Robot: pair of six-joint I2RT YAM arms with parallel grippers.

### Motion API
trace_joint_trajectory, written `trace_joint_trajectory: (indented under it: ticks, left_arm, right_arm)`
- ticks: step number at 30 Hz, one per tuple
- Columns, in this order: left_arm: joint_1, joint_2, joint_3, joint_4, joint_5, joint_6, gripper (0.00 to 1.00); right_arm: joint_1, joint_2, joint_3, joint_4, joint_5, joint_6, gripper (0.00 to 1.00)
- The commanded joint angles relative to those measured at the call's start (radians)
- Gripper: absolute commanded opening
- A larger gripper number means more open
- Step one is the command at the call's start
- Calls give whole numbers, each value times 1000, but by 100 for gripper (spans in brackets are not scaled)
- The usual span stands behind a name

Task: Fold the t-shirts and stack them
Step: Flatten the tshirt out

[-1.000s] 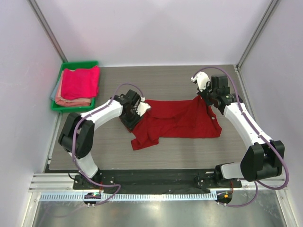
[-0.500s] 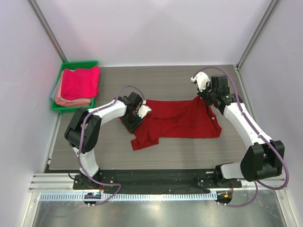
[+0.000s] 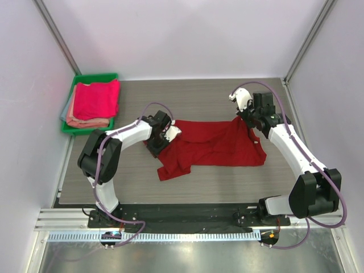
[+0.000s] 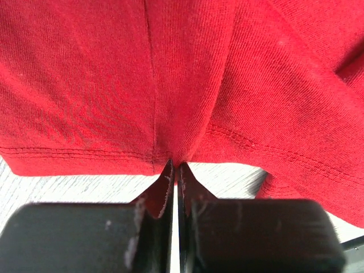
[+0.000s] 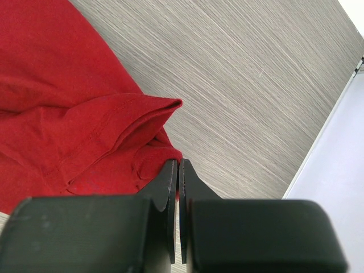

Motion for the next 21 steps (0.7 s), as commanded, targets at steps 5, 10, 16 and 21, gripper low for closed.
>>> trace_joint_trajectory:
  ticks: [5, 10, 16, 21]
  left_arm:
    - [44, -172, 40, -65, -50, 84, 0]
    - [173, -250, 133, -109, -91, 155, 0]
    - [273, -185, 259, -121, -114, 181, 0]
    - [297, -155, 337, -89, -140, 158, 0]
  right_arm:
    - [-1, -50, -8, 47, 14, -10, 1]
    - [-17, -57, -60, 47, 63, -35, 1]
    - [-22, -24, -97, 64, 84, -85, 1]
    - [-23, -54, -98, 49, 88, -93, 1]
